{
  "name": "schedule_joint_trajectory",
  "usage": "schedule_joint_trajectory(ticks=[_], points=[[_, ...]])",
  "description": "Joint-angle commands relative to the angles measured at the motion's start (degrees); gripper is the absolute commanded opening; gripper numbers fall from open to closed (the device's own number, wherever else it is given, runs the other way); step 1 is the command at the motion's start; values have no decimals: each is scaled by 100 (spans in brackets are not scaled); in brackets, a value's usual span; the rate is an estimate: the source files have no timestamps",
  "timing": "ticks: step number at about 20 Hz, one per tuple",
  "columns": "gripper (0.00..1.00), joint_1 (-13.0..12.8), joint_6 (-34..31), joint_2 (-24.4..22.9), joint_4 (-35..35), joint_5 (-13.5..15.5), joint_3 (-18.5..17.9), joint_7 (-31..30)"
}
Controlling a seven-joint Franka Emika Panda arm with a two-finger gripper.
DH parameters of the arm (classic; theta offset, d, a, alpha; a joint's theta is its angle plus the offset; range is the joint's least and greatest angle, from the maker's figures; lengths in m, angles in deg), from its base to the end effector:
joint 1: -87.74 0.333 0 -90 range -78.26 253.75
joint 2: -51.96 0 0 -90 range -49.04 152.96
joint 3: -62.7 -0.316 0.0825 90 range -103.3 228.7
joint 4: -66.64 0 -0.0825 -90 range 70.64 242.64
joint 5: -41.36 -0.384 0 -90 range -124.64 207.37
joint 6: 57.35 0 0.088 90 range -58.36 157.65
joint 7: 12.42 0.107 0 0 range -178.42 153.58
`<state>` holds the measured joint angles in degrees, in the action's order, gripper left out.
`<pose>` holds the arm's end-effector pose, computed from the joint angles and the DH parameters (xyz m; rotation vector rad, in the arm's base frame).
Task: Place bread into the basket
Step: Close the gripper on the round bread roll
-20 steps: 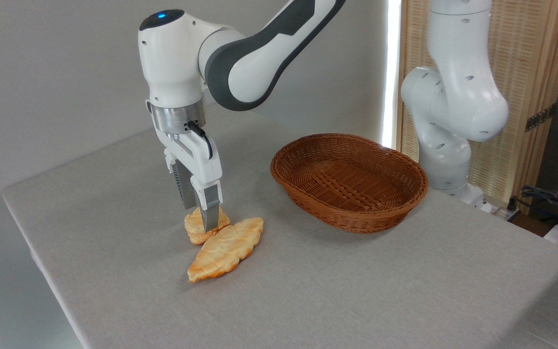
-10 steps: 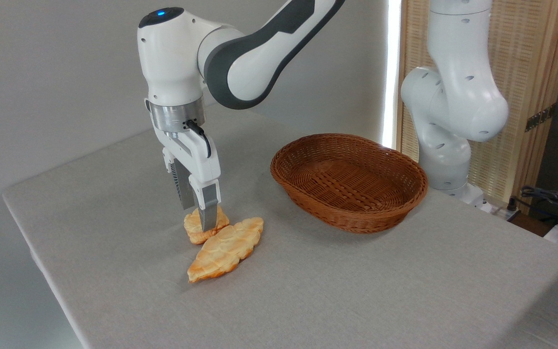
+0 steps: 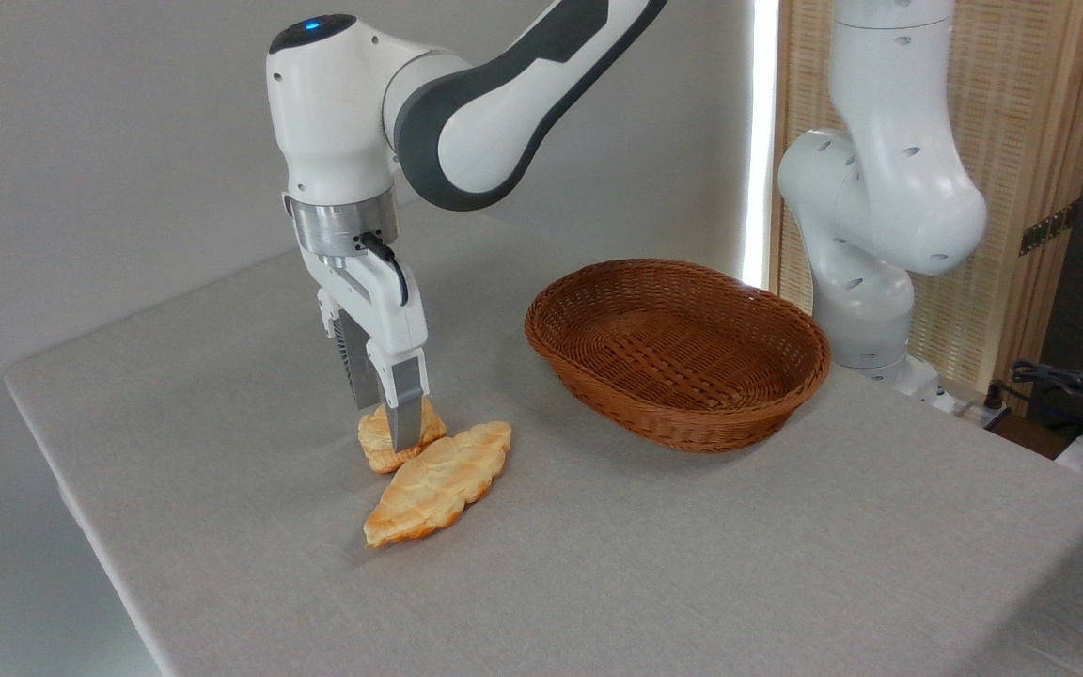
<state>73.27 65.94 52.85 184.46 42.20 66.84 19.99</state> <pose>0.5306 -0.1792 0.4360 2.8345 -1.3394 0.1271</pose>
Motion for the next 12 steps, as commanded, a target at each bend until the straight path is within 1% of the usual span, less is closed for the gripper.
schedule_joint_trajectory(ticks=[1,5,7,8,9,11,12], points=[[100,-38,98,34,22,-74,-19,20],[100,-47,72,95,40,-74,-10,20],[100,-125,-7,95,48,-74,-19,20],[99,-126,-7,95,48,-74,-19,28],[92,-126,-7,95,40,-74,-19,28],[63,-126,-7,95,40,-31,-19,28],[51,-126,-7,95,40,-30,-19,28]])
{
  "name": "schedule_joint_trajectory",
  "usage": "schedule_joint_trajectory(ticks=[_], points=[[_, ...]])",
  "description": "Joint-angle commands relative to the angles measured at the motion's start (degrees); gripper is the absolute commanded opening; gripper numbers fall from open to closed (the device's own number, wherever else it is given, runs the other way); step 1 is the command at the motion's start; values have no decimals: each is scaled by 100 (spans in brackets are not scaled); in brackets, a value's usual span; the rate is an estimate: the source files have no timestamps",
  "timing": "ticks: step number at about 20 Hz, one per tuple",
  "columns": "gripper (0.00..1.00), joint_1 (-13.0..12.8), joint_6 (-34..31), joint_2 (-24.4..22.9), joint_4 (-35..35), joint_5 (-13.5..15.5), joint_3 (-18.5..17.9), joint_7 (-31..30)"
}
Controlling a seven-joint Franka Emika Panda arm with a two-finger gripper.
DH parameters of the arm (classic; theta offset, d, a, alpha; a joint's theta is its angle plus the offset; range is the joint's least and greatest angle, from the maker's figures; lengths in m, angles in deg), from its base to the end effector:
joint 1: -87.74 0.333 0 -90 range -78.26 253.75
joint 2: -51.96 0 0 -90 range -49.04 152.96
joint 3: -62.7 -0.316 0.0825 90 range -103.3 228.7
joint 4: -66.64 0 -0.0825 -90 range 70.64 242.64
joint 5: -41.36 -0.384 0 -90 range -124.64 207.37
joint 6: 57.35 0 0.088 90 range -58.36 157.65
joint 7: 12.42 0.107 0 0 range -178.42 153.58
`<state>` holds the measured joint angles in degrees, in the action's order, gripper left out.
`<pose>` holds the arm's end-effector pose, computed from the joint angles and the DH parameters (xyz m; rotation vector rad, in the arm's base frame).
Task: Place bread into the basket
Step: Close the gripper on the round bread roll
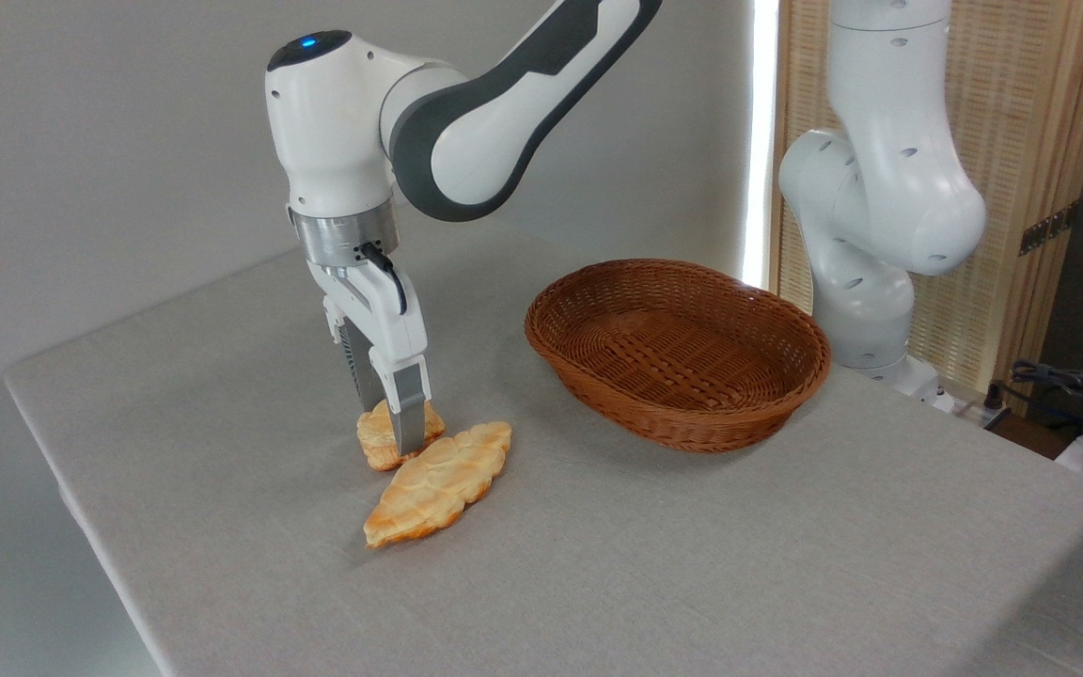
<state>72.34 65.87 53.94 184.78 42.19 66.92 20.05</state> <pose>0.5279 -0.1886 0.4226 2.8189 -1.3642 0.0869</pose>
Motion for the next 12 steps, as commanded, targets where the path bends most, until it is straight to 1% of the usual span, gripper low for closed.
schedule_joint_trajectory(ticks=[1,12], points=[[46,-33,-8,-14,7,-30,-27,31],[48,-33,-35,-31,-10,-21,-36,40]])
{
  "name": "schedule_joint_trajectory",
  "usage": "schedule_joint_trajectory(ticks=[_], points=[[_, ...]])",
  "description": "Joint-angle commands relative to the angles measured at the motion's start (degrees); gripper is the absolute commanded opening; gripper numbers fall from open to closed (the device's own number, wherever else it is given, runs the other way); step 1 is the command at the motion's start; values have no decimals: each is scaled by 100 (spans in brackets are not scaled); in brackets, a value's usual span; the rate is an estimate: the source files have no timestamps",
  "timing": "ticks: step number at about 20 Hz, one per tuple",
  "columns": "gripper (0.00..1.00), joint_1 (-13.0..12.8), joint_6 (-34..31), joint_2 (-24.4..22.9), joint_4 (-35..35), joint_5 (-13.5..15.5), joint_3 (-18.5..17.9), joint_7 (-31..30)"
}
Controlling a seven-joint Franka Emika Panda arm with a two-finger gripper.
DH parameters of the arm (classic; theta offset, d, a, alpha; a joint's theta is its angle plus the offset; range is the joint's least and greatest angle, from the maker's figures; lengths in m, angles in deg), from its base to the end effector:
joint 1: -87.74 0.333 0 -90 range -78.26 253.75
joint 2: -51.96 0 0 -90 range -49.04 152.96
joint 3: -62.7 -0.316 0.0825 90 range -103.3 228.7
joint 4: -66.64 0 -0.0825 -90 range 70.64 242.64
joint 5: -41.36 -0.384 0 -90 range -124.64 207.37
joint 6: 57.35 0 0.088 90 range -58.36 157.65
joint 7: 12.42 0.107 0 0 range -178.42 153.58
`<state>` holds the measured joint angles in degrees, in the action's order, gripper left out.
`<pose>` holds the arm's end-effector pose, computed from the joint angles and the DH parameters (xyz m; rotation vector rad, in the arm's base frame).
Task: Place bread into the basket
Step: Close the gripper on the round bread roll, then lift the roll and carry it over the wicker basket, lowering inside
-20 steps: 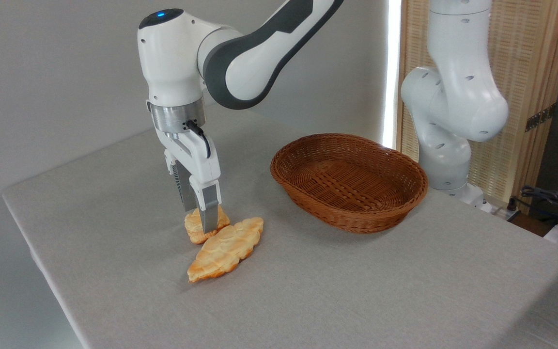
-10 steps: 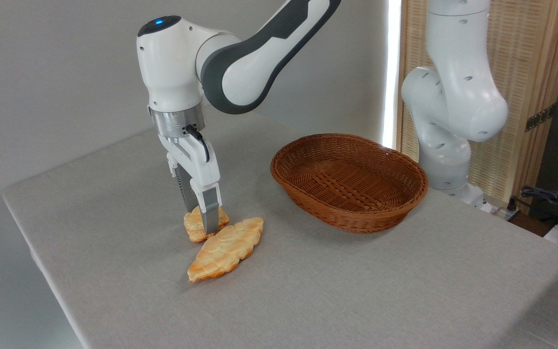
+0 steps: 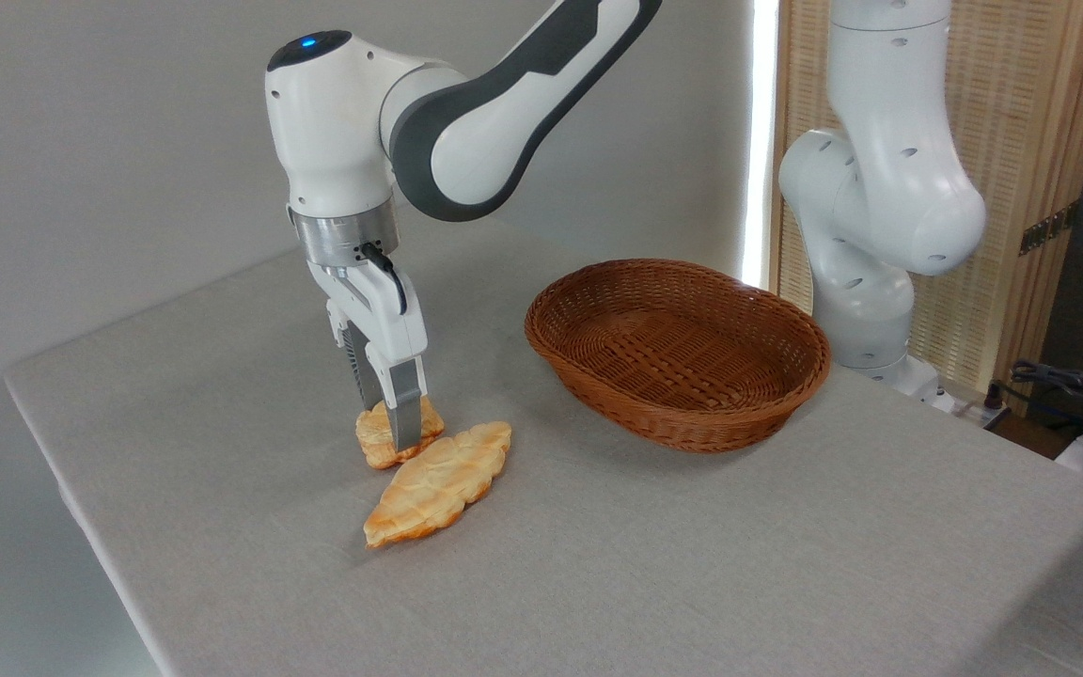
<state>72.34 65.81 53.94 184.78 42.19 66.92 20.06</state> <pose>0.5278 -0.1885 0.4225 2.8187 -1.3644 0.0853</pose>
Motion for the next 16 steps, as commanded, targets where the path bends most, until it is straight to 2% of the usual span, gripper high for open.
schedule_joint_trajectory(ticks=[1,12,16], points=[[48,-33,-30,-31,-10,-21,-36,39],[48,-33,-179,-75,-36,-21,-36,39],[50,-33,-407,-382,-45,-21,-44,-13]])
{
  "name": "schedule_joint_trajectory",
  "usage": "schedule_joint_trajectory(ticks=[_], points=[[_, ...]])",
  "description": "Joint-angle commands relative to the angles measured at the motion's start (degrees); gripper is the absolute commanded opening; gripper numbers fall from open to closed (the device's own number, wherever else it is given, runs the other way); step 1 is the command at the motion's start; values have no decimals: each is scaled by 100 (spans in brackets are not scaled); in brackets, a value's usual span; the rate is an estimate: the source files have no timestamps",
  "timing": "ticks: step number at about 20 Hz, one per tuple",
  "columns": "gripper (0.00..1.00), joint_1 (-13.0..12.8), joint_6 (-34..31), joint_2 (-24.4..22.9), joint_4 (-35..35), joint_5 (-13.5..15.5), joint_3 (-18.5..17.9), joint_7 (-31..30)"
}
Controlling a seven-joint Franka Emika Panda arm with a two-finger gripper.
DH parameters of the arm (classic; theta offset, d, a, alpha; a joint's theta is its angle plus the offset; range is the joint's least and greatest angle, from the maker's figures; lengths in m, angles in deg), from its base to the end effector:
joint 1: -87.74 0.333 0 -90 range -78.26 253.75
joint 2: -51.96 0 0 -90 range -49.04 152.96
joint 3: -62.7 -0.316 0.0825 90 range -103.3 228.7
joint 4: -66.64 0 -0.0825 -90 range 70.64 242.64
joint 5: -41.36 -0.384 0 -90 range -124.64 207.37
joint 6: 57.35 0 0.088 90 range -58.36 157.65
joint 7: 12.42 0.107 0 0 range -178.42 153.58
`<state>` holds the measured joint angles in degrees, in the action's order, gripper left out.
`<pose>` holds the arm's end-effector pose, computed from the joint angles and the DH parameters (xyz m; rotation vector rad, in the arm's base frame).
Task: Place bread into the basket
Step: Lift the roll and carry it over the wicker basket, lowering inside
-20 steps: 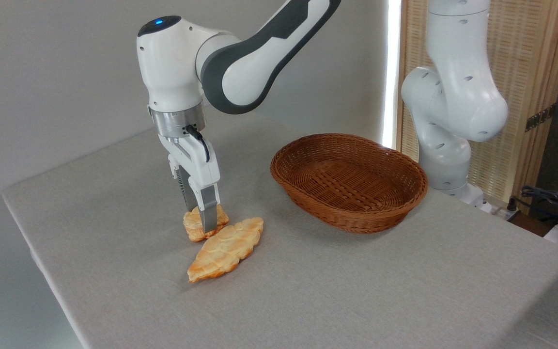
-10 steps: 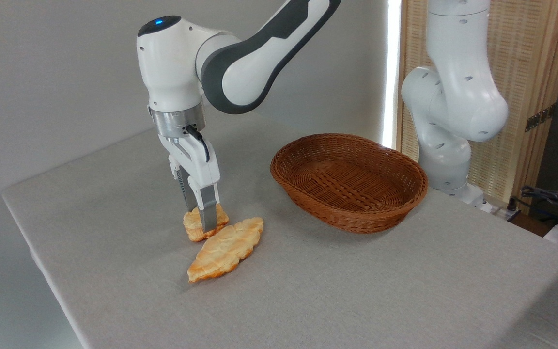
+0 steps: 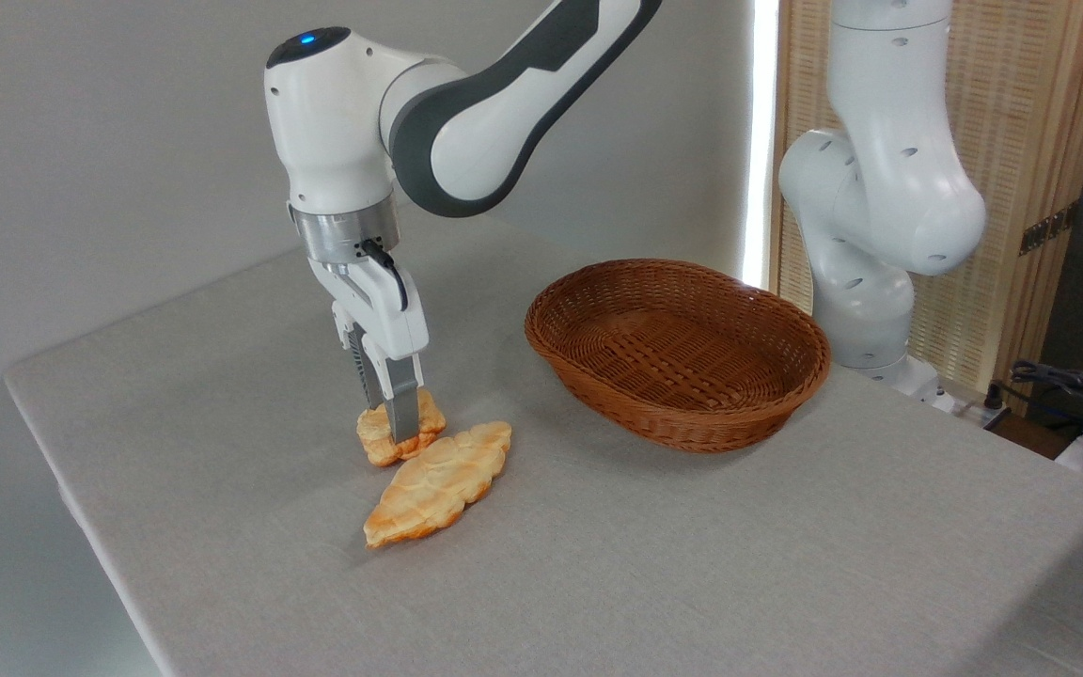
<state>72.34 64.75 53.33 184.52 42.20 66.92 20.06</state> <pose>0.5260 -0.1880 0.4288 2.8189 -1.3648 0.0800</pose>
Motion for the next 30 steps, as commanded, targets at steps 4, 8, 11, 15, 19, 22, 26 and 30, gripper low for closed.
schedule_joint_trajectory(ticks=[4,8,11,15,19,22,26,30], points=[[52,-33,-775,-725,-11,5,-71,-31],[52,-24,-1487,-1340,-11,22,-124,-31],[52,-33,-1987,-1718,7,215,-167,-31],[51,-33,-2796,-2132,42,365,-176,-93],[52,-51,-3149,-2422,313,453,-167,-461],[52,-129,-3298,-2545,569,506,-167,-611],[52,-244,-3553,-2800,1017,506,-159,-611],[96,-323,-3651,-2739,1228,576,-124,-603]])
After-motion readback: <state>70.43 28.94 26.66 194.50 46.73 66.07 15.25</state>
